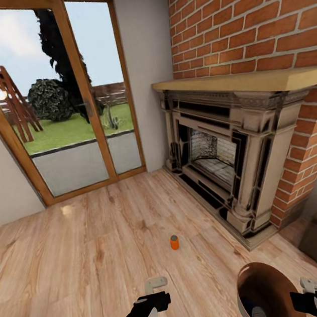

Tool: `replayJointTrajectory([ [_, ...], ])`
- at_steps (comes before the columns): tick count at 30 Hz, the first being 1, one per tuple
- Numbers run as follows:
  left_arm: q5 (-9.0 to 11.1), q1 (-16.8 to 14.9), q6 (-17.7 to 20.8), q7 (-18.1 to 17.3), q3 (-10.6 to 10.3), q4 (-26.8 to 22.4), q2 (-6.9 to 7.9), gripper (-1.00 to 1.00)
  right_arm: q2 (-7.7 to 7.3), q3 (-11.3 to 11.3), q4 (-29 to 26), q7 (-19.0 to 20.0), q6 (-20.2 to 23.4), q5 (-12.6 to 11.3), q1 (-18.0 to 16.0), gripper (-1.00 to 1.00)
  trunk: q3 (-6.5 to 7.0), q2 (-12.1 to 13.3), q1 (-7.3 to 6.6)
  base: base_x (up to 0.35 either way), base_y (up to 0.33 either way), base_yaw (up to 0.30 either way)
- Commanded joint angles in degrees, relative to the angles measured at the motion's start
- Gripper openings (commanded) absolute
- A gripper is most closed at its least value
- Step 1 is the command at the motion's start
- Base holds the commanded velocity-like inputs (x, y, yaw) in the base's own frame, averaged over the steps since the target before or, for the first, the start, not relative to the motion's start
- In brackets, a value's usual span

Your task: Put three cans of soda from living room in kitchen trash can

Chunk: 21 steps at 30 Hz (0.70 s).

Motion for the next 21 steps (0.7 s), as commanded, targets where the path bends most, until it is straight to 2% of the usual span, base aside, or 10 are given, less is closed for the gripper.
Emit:
replayJointTrajectory([
  [1, 0.0, 0.0, 0.0, 0.0, 0.0, 0.0, 0.0, 1.0, 0.0, -0.1, 0.0, 0.4, 0.0, -0.5, 0.0, -1.0, 0.01, 0.0, 0.0, 0.04, -0.035, 0.0],
  [14, 0.1, 0.0, 0.0, 0.0, 0.0, 0.0, 0.0, 1.0, 0.0, -0.1, 0.0, 0.4, 0.0, -0.6, 0.0, -1.0, 0.01, 0.0, 0.0, 0.046, -0.006, 0.0],
  [21, 0.0, 0.0, 0.0, 0.0, 0.0, 0.0, 0.0, 1.0, 0.0, -0.1, 0.0, 0.4, 0.0, -0.6, 0.0, -1.0, 0.01, 0.0, 0.0, 0.19, 0.058, 0.0],
])
